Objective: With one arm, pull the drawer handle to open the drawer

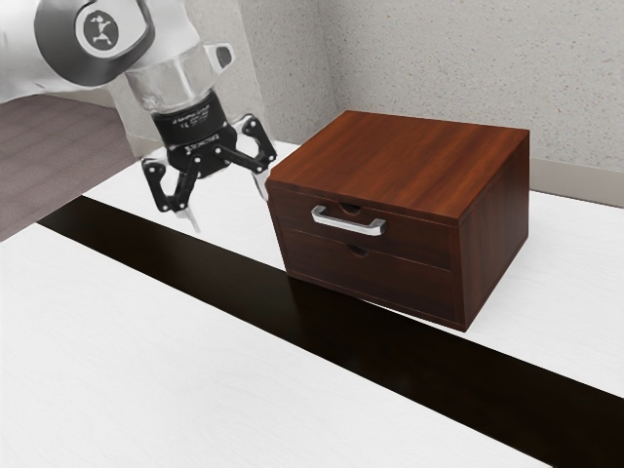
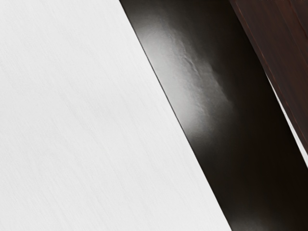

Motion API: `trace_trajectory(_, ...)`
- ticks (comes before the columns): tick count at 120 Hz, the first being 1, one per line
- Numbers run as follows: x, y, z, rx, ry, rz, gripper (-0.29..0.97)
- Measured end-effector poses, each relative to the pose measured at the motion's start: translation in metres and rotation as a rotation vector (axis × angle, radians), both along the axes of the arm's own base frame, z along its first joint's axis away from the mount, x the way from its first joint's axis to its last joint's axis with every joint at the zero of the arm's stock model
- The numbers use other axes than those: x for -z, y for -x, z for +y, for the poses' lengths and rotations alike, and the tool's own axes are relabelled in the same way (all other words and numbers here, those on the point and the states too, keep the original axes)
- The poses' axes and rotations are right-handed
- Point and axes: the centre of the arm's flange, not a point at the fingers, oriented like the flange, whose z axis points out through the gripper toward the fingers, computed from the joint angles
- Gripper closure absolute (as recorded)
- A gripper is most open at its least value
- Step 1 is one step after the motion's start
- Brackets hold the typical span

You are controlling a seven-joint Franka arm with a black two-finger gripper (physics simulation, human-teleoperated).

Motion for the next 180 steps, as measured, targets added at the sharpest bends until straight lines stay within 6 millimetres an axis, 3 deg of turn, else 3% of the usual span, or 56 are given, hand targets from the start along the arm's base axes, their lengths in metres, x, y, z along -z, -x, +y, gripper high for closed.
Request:
trace_trajectory(18, 0.035, -0.006, -0.001, -0.1, -0.033, -0.037, 0.0)
trace_trajectory(53, 0.057, -0.038, -0.009, -0.245, -0.011, -0.164, 0.0)
trace_trajectory(86, 0.089, -0.064, -0.051, -0.275, 0.015, -0.213, 0.0)
trace_trajectory(110, 0.091, -0.072, -0.037, -0.345, 0.033, -0.253, 0.0)
trace_trajectory(146, 0.103, -0.084, -0.038, -0.391, 0.04, -0.287, 0.0)
trace_trajectory(180, 0.112, -0.092, -0.033, -0.422, 0.041, -0.306, 0.12)
